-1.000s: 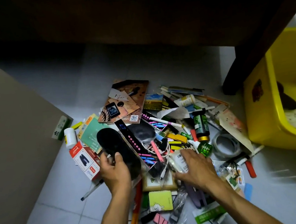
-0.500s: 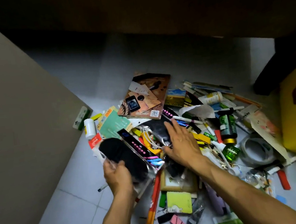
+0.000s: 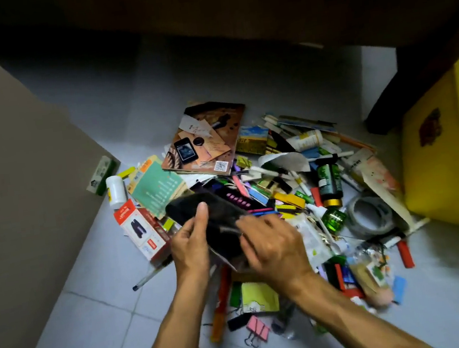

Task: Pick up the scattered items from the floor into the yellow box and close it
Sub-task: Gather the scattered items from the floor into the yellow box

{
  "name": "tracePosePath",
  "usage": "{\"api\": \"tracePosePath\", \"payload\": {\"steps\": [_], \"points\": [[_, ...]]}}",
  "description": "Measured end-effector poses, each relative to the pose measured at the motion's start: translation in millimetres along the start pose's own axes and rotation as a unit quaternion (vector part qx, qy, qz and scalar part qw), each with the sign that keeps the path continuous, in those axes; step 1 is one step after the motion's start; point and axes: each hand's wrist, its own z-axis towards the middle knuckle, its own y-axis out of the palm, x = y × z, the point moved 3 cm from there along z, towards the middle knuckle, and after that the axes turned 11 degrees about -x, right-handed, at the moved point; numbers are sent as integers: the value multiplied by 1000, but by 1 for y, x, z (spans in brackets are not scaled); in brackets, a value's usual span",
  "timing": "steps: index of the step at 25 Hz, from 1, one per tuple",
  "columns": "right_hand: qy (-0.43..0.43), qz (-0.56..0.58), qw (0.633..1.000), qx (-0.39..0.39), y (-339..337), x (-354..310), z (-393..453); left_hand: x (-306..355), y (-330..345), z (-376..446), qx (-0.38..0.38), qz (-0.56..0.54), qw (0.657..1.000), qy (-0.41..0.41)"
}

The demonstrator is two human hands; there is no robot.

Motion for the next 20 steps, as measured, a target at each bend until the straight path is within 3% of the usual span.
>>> {"api": "tracePosePath", "payload": {"steps": [3, 4, 6, 7, 8, 9, 11, 13, 17, 20], "points": [[-47, 93, 991, -79, 0, -22, -36, -9, 6, -13, 8, 19, 1000, -2], [-6, 131, 987, -96, -2, -16, -43, -10, 2, -16, 39, 40, 998, 6], [178, 159, 964, -122, -3, 20, -51, -9, -8, -23, 90, 62, 994, 11], [261, 132, 945, -149, -4, 40, -57, -8, -14, -26, 104, 65, 992, 13], [287, 96, 936, -178, -4, 52, -60, -5, -21, -28, 120, 71, 990, 24], [252, 64, 947, -188, -2, 56, -60, -2, -28, -29, 138, 72, 987, 42], [95, 41, 977, -188, 6, 42, -52, 0, -42, -29, 176, 53, 981, 65], [2, 11, 976, -219, 23, 22, -44, -3, -55, -26, 208, 61, 975, 57], [105, -85, 935, -327, 56, 20, -17, -15, -67, -19, 207, 32, 977, 34], [126, -119, 933, -316, 59, 24, -10, -19, -67, -15, 203, 22, 979, 24]]}}
